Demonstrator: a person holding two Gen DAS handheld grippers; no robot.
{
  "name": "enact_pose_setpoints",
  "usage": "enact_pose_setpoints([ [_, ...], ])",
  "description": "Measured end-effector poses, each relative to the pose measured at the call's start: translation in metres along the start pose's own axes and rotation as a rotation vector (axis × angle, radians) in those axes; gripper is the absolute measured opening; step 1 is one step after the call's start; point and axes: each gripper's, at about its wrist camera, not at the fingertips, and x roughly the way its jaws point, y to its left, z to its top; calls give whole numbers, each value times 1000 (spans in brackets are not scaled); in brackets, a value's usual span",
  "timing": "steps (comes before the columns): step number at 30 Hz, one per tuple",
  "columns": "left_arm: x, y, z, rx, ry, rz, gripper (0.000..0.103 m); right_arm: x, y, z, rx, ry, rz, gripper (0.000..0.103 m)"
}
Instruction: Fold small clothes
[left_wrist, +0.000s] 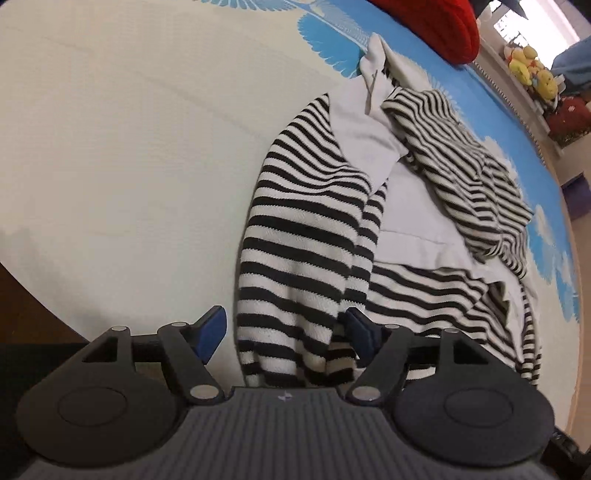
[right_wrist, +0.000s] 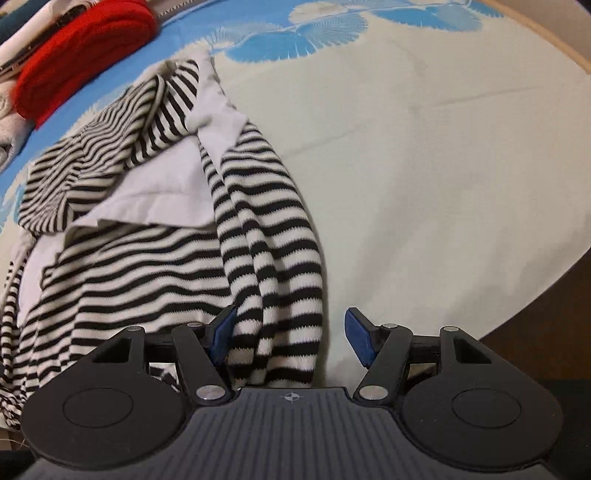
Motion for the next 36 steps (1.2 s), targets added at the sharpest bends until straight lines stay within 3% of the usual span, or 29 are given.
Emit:
enact_pose_setpoints([
  [4, -9, -1, -2, -19, -21, -70, 75, -4, -2, 0, 12, -5, 9, 65],
  [8, 2, -8, -10, 54, 47, -3, 75, -4, -3, -3, 8, 12, 5, 65],
  [14, 1, -19, -22, 171, 24, 52, 72, -5, -1, -7, -20, 27, 1, 65],
  [16, 0, -17, -23, 178, 16, 57, 64, -6, 0, -8, -30, 23, 8, 58],
  [19, -1, -15, -25, 186, 15, 35, 24, -10, 1, -9, -43, 14, 45, 36],
  [20, -3, -13, -24, 187, 10, 21, 12, -12, 2, -10, -47, 5, 62, 22],
  [21, -6, -12, -24, 189, -2, 7, 10, -16, 3, -10, -49, -14, 68, 12],
  [26, -22, -11, -24, 186, -45, -45, 10, -39, -2, -7, -21, -126, 92, 7],
  [29, -15, -6, -24, 153, -6, -31, 23, -31, -7, -8, 8, -87, 55, 9],
  [32, -7, -4, -25, 139, 29, -2, 33, -20, -9, -12, 15, -22, 50, 22],
  [33, -5, -4, -25, 144, 29, 6, 35, -19, -8, -13, 1, -20, 41, 29],
  [36, -3, -6, -25, 151, 31, 18, 38, -16, -4, -16, -21, -14, 27, 36],
])
